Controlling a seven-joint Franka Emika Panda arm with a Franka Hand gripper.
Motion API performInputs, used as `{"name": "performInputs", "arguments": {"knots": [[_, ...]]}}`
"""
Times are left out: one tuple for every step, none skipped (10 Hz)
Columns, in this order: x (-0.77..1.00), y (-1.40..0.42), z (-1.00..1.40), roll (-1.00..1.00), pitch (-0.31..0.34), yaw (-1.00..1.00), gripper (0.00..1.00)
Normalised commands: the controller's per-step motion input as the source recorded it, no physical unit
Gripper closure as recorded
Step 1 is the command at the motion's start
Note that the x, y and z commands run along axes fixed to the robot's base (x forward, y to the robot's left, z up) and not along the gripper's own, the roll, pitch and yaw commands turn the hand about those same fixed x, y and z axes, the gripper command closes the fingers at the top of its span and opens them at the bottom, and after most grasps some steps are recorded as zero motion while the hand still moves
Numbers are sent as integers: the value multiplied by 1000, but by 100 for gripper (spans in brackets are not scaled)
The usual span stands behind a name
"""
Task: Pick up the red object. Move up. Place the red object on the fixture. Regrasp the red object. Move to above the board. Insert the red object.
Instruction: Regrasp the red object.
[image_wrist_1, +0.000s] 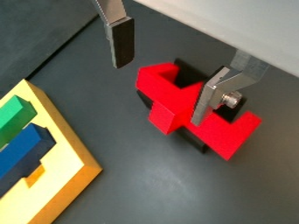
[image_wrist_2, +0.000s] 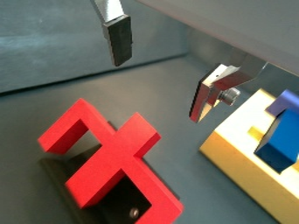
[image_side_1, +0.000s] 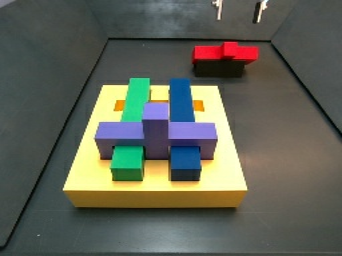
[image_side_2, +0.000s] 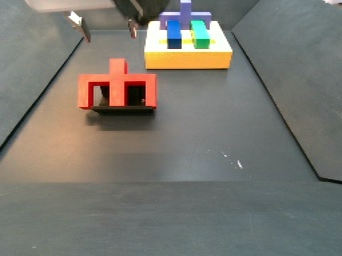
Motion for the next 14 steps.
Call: {"name": "performInputs", "arguments": {"knots": [[200,-186,80,1000,-97,77,0],[111,-326,89,1000,-280,0,0],[123,-346,80,1000,-317,-3,0],[89,-357,43,1000,-246,-69,0],[0,-334,17,1000,-174,-54,0],[0,-91,0,1000,-77,0,0],[0,0,0,1000,0,0,0],[0,120,0,1000,20,23,0],[0,140,0,1000,9,63,0],[0,106,-106,1000,0,34,0],[0,29,-249,1000,0,0,0],[0,0,-411,957,0,11,0],[0,0,-460,911,0,66,0],[0,0,-360,1000,0,94,0]]}}
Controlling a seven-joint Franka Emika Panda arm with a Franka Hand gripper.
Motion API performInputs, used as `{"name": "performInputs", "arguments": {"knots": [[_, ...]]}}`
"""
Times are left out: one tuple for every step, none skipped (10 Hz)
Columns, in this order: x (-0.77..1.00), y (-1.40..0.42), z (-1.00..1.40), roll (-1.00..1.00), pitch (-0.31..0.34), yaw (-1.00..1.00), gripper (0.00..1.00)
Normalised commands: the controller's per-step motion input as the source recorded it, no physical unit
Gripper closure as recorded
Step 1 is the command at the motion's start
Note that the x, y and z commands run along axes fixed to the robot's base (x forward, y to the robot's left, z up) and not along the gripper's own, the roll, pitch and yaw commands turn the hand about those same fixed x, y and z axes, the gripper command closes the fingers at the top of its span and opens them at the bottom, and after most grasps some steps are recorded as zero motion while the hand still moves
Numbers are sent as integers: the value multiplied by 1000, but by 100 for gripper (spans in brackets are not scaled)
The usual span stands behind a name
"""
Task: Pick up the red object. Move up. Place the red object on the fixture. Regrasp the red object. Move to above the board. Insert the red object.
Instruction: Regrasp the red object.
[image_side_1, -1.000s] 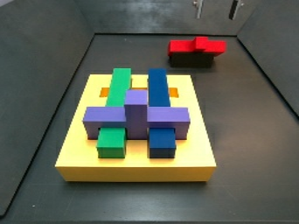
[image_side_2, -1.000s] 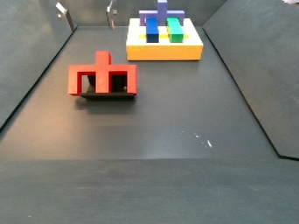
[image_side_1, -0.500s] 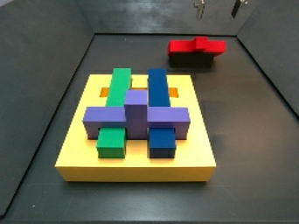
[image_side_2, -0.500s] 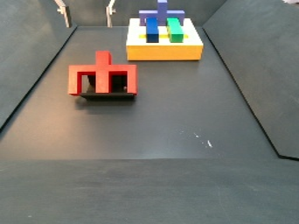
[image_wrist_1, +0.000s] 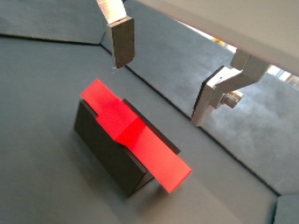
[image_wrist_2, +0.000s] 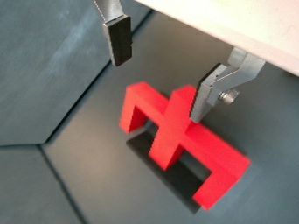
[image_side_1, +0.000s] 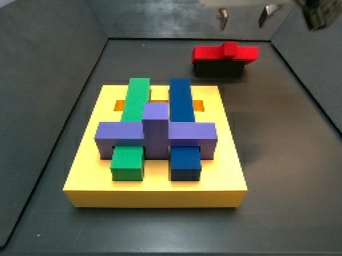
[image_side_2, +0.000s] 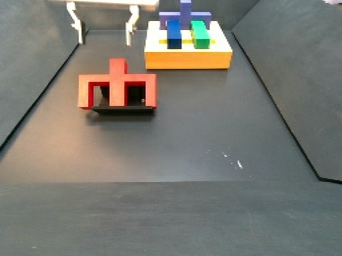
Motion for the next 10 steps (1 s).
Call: {"name": "performInputs", "arguments": {"knots": [[-6,0,-357,997,0,97,0],[-26,-14,-440,903,0,97,0],[0,-20,-540,803,0,77,0],[0,-6,-703,614,0,100,0],[0,0,-551,209,0,123,0],[0,0,-466,114,0,149,0],[0,0,-320,109,0,74,0],[0,0,-131,149,51,0,0],[0,-6,-160,331,157,0,0],[0,0,-77,317,166,0,0]]}}
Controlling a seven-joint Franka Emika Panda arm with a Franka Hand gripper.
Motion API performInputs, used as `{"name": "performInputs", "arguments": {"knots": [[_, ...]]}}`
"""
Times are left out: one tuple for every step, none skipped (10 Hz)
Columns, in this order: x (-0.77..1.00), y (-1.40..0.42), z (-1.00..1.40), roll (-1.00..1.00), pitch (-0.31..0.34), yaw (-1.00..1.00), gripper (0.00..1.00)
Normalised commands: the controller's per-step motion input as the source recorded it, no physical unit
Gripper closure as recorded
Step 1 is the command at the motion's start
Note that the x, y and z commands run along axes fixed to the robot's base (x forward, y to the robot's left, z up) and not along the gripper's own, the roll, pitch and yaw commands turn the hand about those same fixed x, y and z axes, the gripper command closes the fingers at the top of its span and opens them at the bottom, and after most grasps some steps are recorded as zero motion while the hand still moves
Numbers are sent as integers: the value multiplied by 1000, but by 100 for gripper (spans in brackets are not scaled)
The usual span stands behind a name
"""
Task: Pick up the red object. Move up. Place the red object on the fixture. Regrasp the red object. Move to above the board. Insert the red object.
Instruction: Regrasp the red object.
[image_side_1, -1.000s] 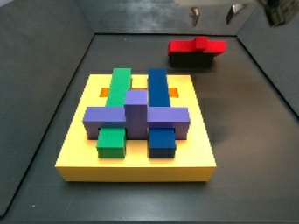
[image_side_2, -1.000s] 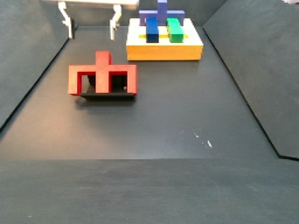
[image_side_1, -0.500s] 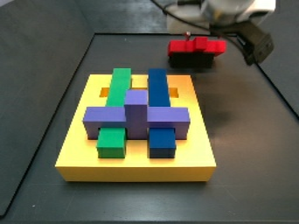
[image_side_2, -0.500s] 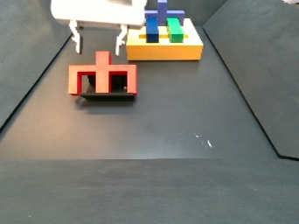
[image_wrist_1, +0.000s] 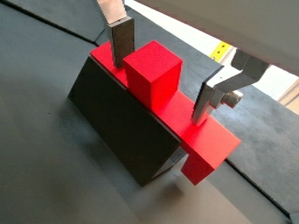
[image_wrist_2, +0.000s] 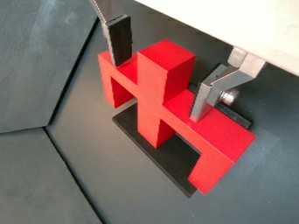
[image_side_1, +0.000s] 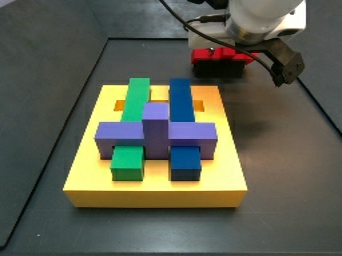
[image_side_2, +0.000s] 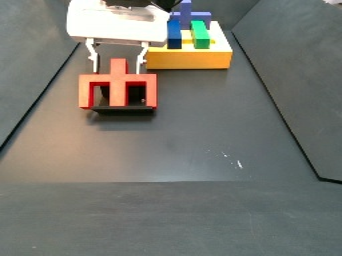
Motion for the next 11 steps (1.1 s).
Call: {"name": "performInputs", "arguments": {"knots": [[3,-6,0,417,246,0,0],[26,-57,0,446,251,-29,0],[0,-6,0,74,0,0,0],[0,0,0,6,0,0,0],[0,0,0,60,0,0,0],[0,0,0,0,0,0,0],[0,0,0,0,0,0,100],[0,0,0,0,0,0,100],[0,0,0,0,0,0,100],[0,0,0,0,0,0,100],[0,0,0,0,0,0,100]]}}
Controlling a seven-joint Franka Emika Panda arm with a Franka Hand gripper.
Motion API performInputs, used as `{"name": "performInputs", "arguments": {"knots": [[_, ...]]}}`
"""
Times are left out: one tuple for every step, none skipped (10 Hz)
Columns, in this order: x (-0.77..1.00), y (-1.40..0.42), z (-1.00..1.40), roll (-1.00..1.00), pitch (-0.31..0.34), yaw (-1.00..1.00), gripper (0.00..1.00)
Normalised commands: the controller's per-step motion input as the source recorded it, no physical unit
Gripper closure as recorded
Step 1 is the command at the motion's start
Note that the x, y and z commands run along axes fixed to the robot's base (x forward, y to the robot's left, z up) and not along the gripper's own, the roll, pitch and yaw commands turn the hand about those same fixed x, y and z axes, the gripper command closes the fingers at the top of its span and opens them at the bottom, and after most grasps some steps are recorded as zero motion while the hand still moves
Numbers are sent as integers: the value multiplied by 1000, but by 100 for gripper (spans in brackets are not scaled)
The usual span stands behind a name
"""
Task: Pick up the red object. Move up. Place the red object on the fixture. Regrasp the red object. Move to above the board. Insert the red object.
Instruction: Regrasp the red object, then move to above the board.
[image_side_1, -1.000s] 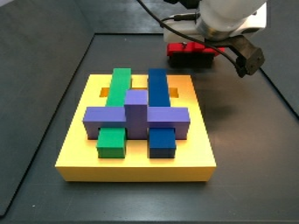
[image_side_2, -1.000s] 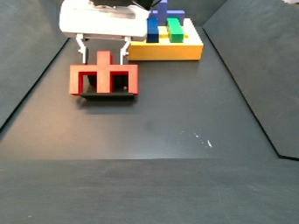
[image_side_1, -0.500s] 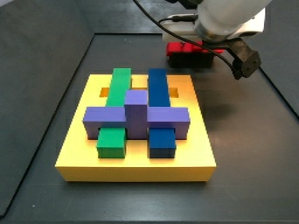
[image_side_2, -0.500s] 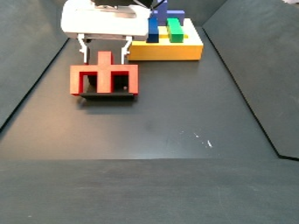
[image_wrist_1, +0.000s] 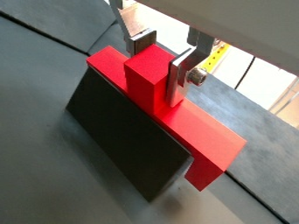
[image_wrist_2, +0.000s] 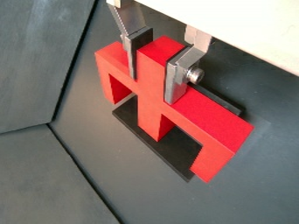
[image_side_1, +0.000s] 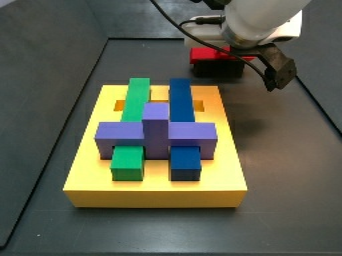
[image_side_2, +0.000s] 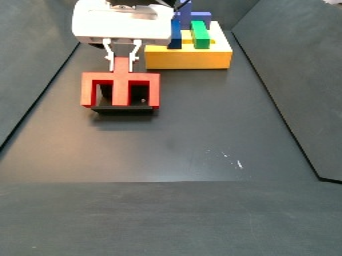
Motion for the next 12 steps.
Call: {"name": "performInputs", "arguments": {"knots": [[0,0,0,0,0,0,100],[0,0,0,0,0,0,100],[0,0,0,0,0,0,100],[0,0,0,0,0,0,100],[0,0,0,0,0,0,100],[0,0,0,0,0,0,100],[0,0,0,0,0,0,100],[0,0,0,0,0,0,100],[0,0,0,0,0,0,100],[0,0,0,0,0,0,100],[0,0,0,0,0,0,100],[0,0,1400,0,0,0,100]]}}
